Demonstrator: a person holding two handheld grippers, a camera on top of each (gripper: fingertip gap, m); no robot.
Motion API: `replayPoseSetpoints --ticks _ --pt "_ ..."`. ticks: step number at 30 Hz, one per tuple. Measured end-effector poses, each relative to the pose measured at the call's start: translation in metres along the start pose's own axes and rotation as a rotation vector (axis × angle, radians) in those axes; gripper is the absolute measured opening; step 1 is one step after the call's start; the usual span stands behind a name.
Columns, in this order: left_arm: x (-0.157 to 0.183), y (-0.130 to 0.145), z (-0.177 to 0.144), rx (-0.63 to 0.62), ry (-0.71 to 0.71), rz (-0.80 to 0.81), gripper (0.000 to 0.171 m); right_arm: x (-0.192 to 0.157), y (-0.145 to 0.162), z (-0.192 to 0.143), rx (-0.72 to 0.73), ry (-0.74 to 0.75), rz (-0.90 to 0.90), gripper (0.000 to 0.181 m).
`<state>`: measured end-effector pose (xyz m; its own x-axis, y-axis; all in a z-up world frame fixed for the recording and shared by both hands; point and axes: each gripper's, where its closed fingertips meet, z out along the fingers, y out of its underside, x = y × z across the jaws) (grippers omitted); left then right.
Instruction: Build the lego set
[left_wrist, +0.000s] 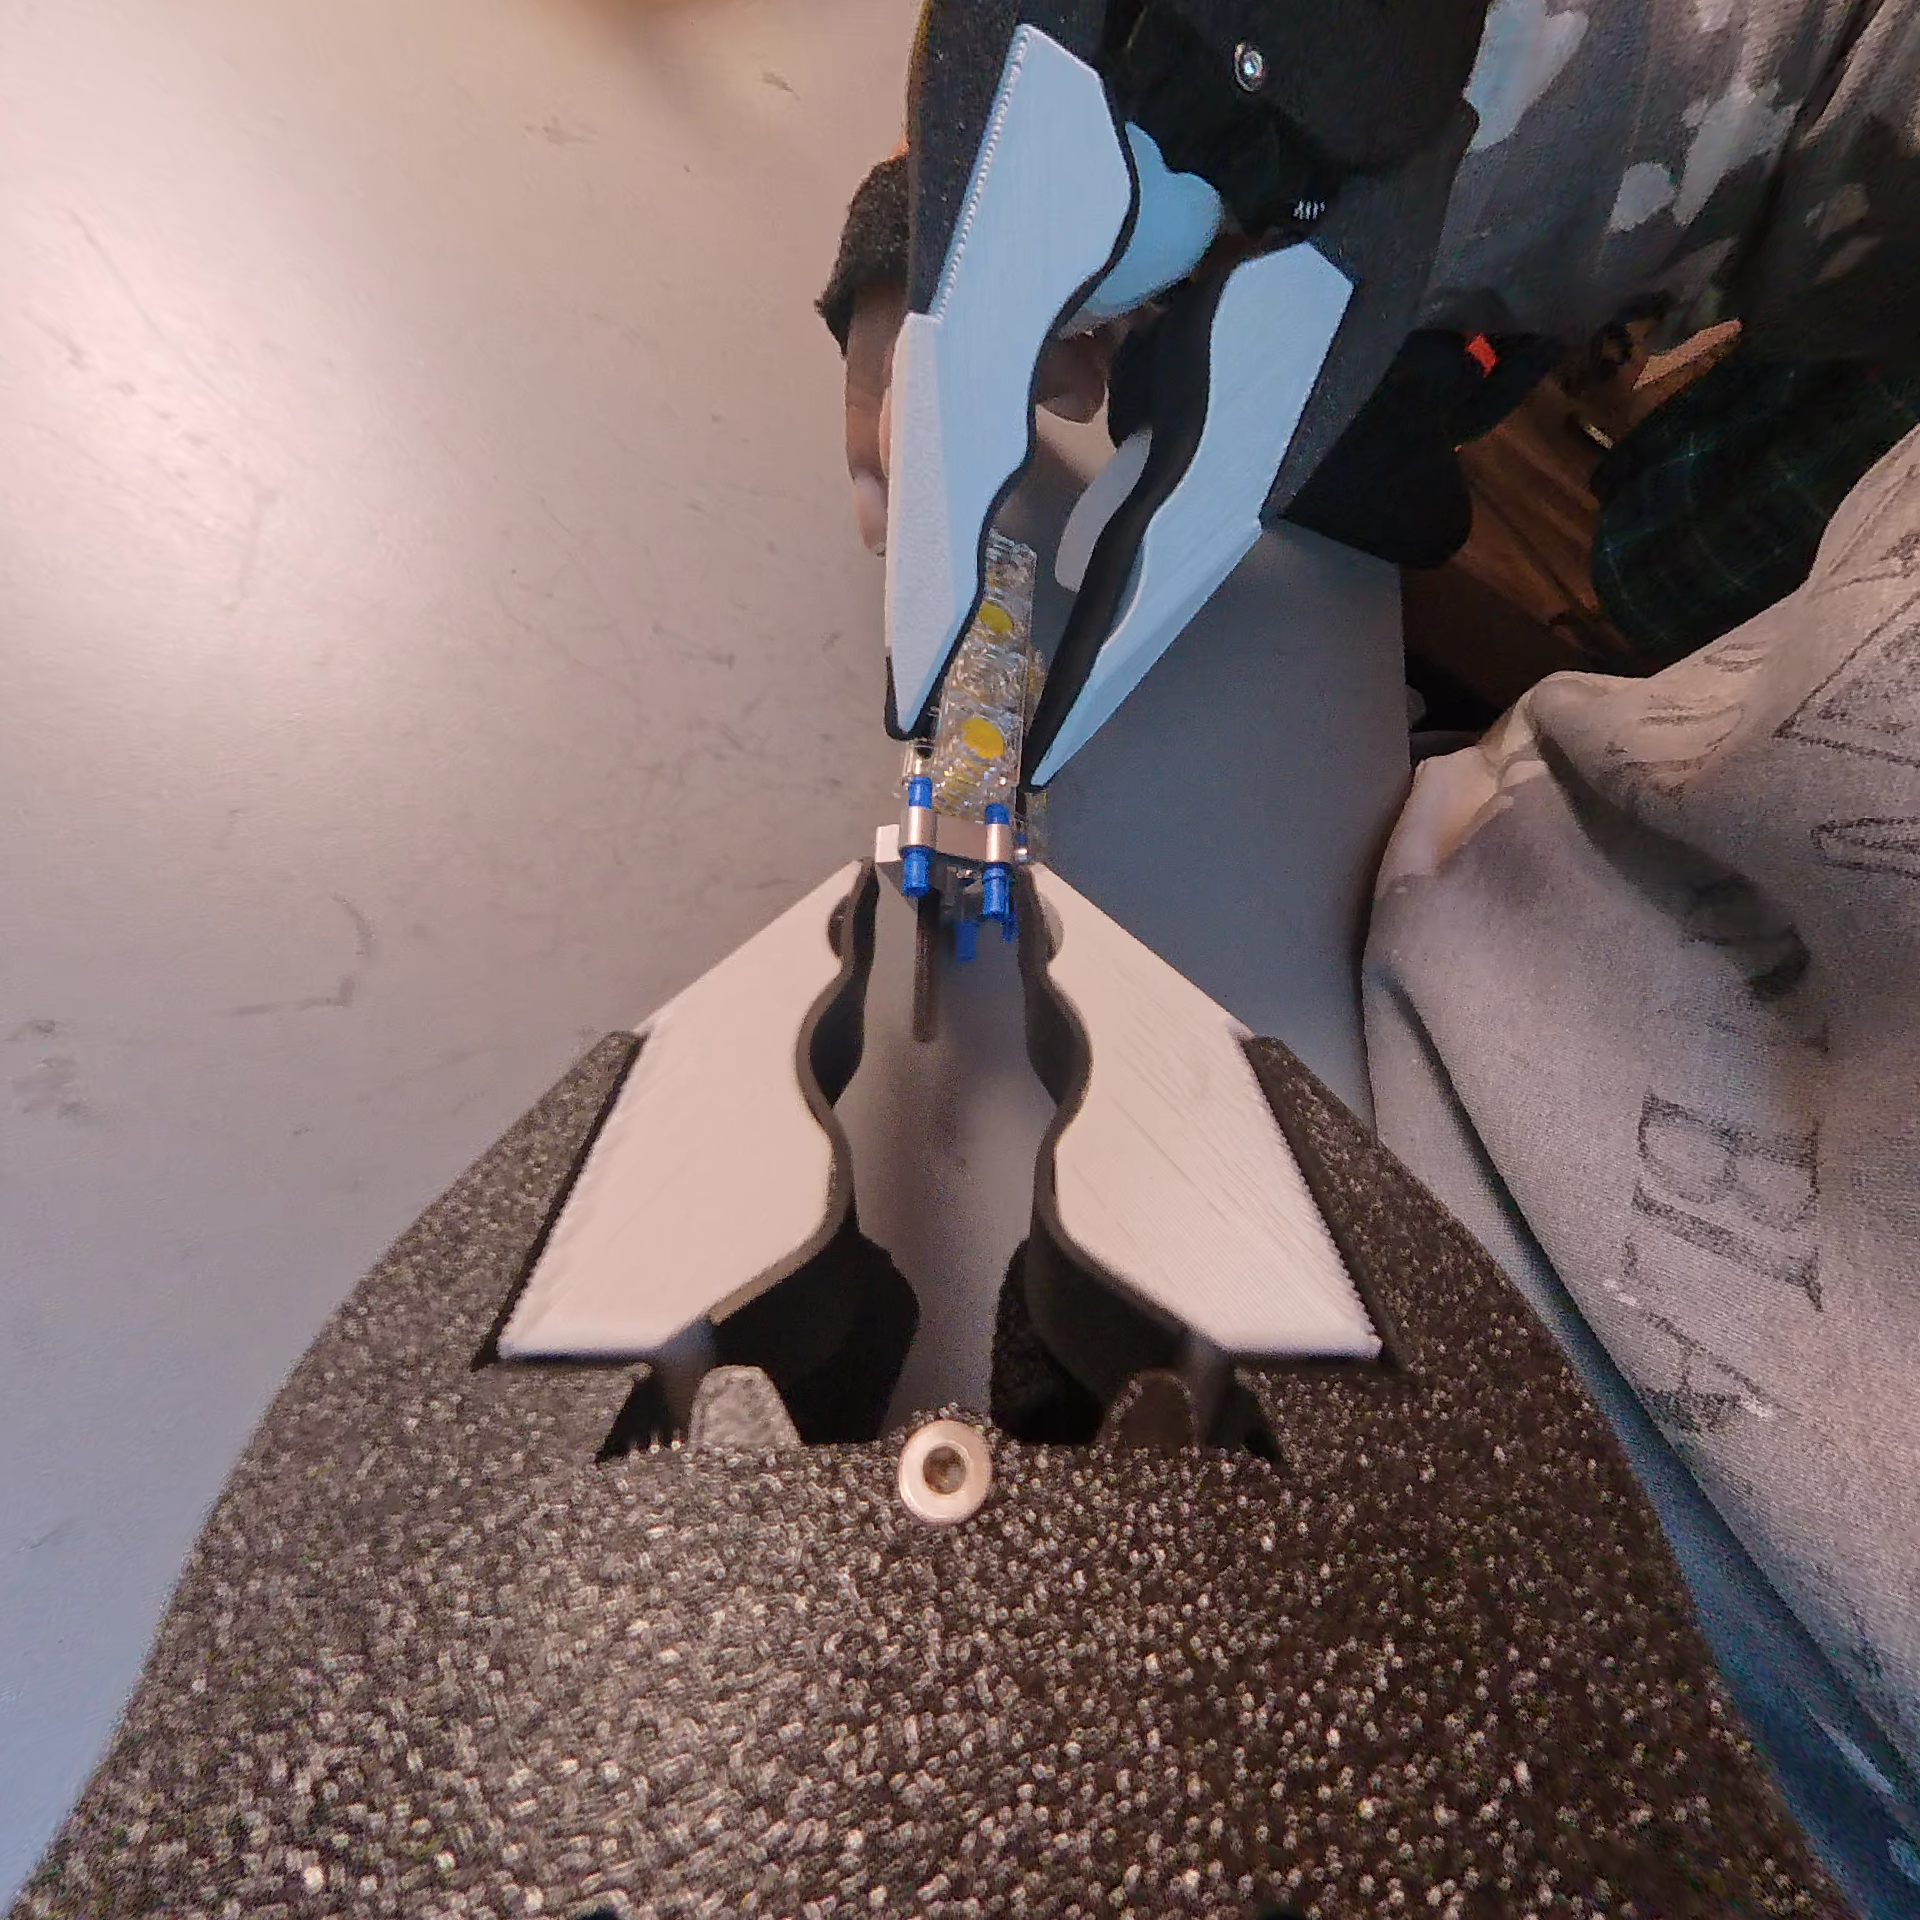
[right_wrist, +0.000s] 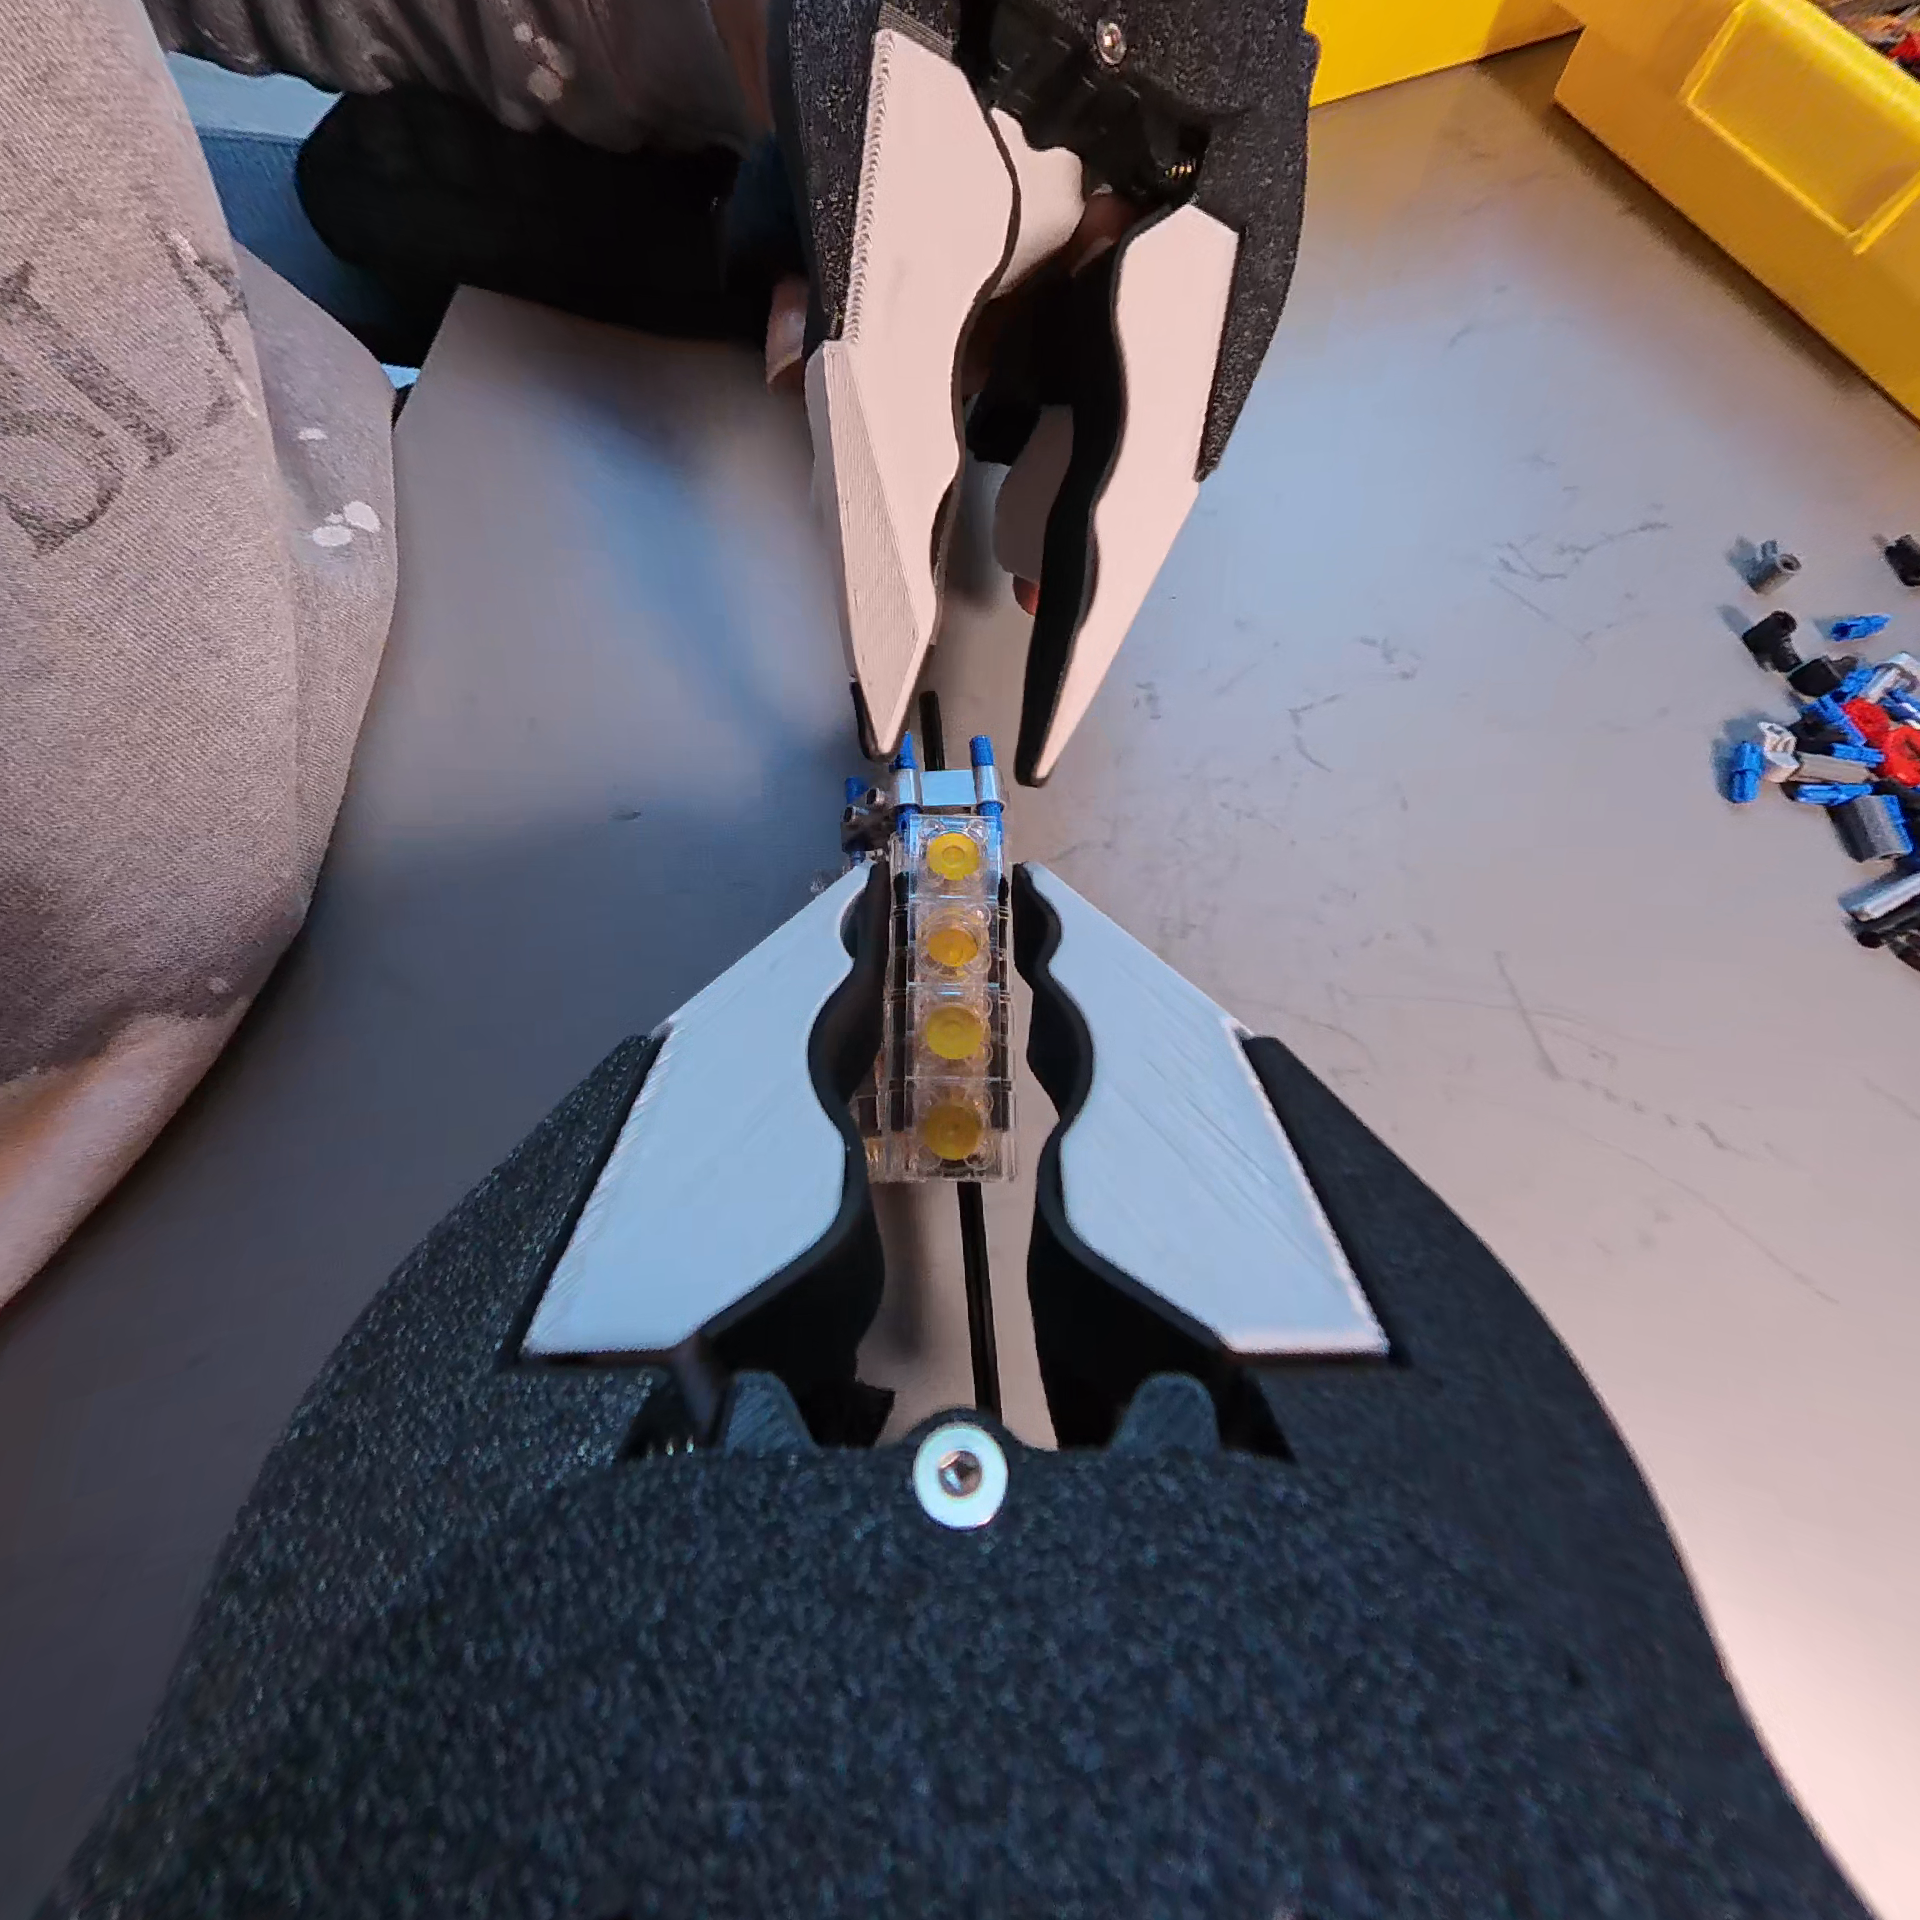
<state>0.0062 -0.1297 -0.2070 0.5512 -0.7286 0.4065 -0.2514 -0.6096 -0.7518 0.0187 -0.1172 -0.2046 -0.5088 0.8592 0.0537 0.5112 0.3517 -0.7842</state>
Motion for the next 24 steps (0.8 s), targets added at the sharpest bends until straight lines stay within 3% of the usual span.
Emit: replayPoseSetpoints --ticks 11,20,24 --pt "0.005 0.002 0.004 -0.047 0.025 0.117 0.018 -0.005 -0.001 0.000 0.045 -0.082 0.053 0.019" --pt "0.006 -0.001 0.009 -0.051 0.067 0.057 0.019 -0.003 -0.002 -0.003 0.034 -0.117 0.075 0.014" --pt "0.007 -0.001 0.009 -0.046 0.066 0.051 0.019 -0.001 -0.003 -0.015 0.036 -0.124 0.117 0.027"
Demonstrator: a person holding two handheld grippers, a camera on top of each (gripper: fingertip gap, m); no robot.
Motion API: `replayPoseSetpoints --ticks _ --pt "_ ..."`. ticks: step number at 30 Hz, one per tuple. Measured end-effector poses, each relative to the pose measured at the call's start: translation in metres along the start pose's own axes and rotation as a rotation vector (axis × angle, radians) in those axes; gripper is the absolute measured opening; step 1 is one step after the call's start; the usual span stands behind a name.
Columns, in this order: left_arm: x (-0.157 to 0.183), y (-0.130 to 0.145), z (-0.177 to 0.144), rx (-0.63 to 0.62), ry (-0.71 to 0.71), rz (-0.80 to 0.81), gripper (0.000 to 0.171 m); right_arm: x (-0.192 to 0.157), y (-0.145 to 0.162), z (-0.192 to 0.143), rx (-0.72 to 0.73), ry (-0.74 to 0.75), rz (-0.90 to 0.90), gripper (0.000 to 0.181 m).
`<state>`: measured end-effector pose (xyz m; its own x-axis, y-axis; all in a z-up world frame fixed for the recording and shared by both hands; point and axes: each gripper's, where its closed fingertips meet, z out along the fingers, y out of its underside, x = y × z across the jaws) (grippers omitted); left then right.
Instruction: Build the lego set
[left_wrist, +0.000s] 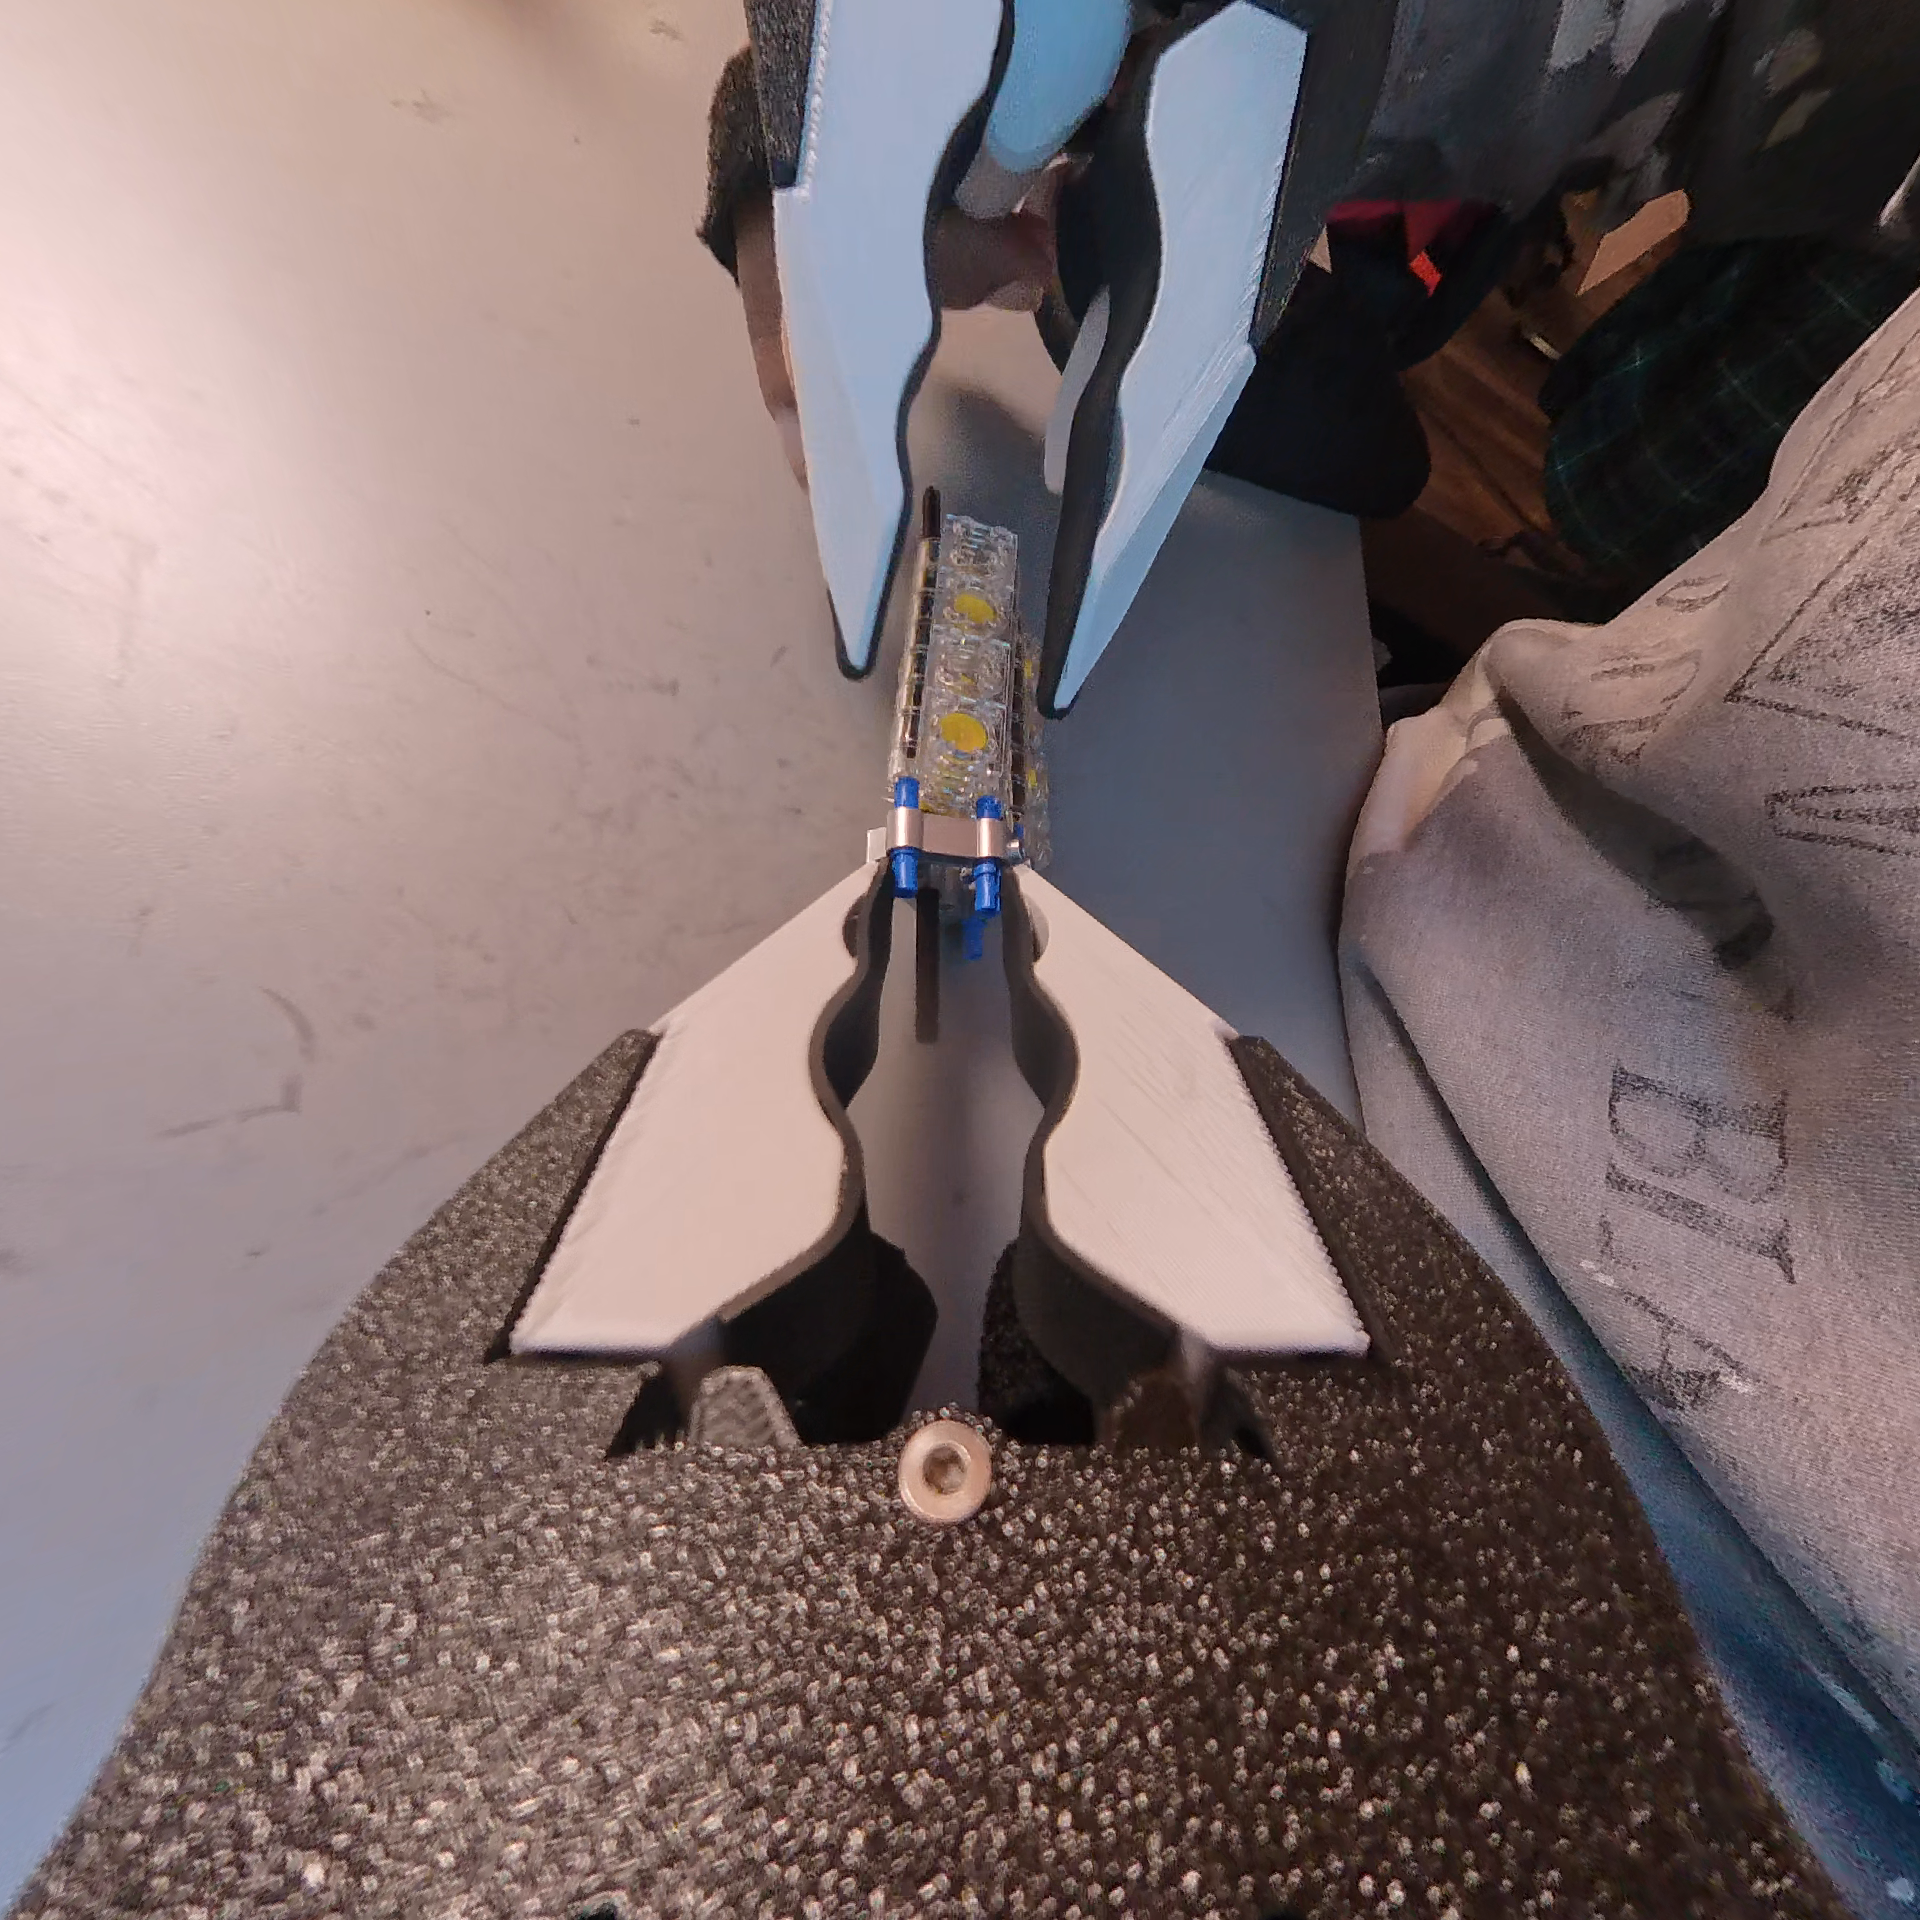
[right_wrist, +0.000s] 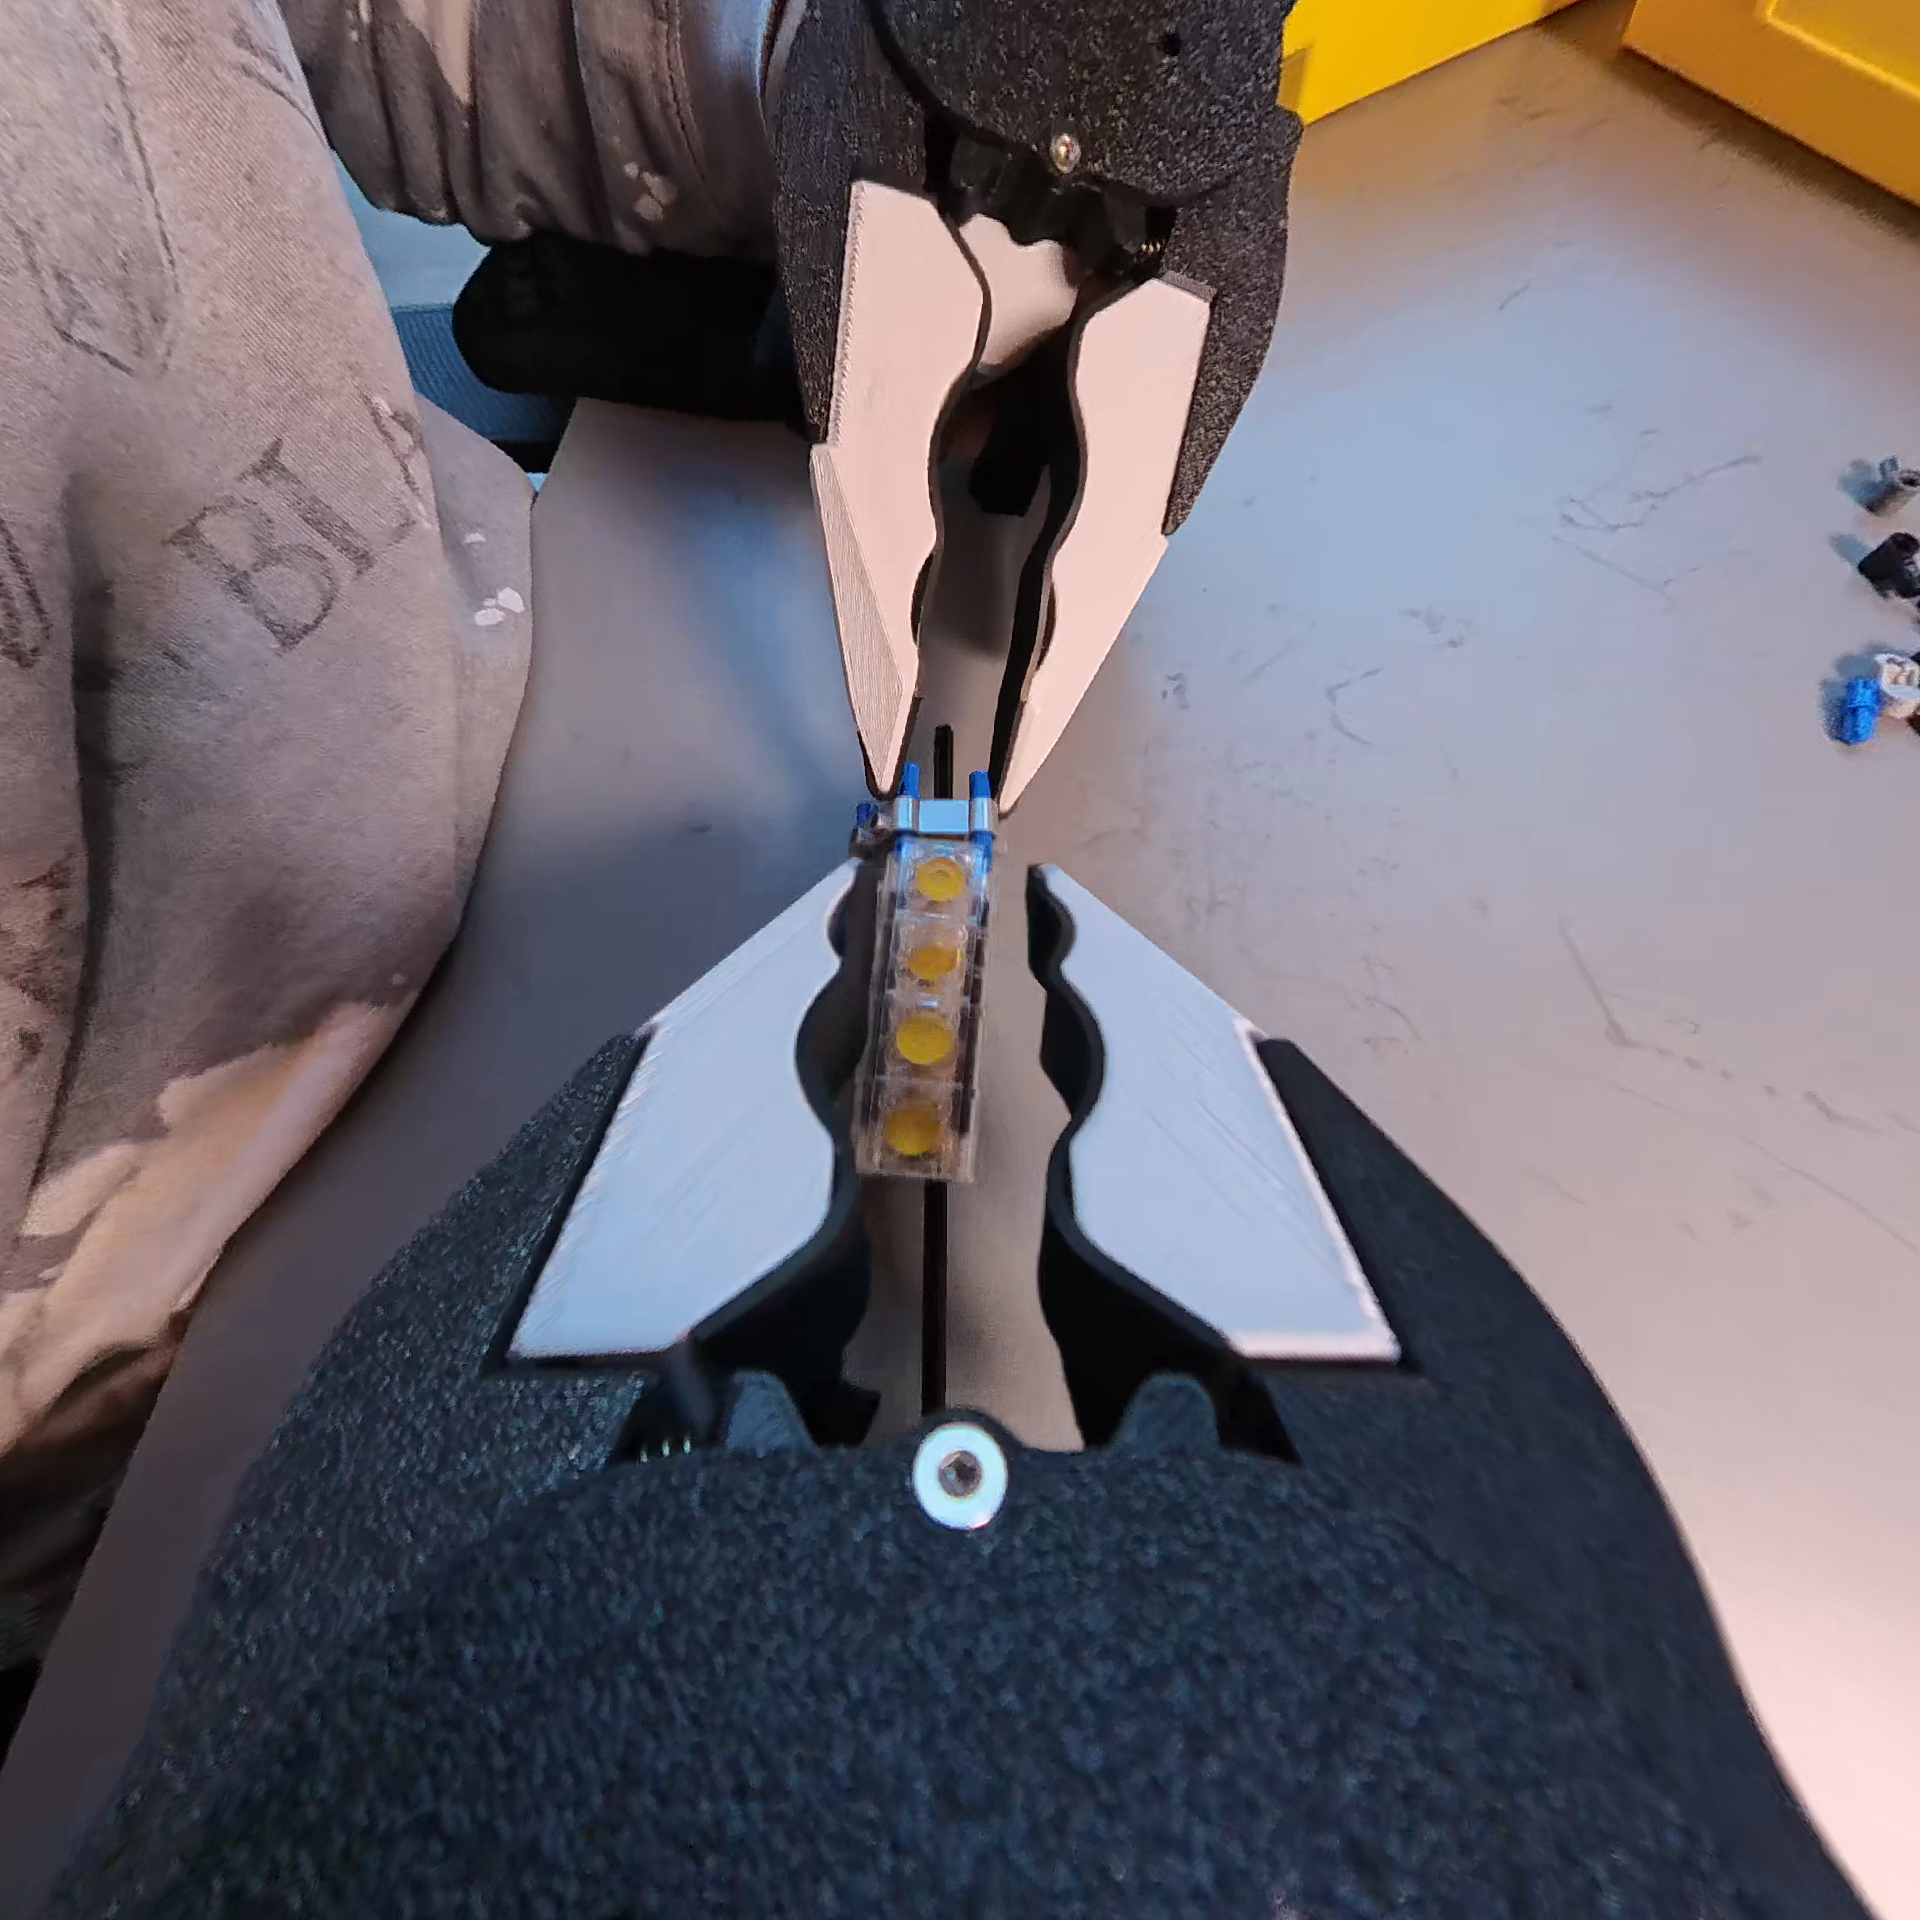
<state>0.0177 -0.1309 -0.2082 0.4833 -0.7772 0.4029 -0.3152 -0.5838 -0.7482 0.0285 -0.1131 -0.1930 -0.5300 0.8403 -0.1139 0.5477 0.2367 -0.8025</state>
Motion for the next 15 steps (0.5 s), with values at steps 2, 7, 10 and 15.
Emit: replayPoseSetpoints --ticks 2,7,10,15 --pt "0.000 0.000 0.000 0.000 -0.001 -0.001 0.019 -0.001 0.010 -0.006 -0.075 -0.005 0.017 0.035" --pt "0.002 -0.001 0.003 -0.003 -0.005 0.014 0.018 -0.007 0.030 -0.005 -0.181 -0.019 0.041 0.023" --pt "0.003 -0.001 0.004 -0.006 -0.007 0.030 0.018 -0.009 0.030 -0.002 -0.163 -0.053 0.046 0.023" --pt "0.005 -0.001 0.004 -0.006 -0.001 0.060 0.017 -0.009 0.027 0.001 -0.141 -0.096 0.005 0.021"
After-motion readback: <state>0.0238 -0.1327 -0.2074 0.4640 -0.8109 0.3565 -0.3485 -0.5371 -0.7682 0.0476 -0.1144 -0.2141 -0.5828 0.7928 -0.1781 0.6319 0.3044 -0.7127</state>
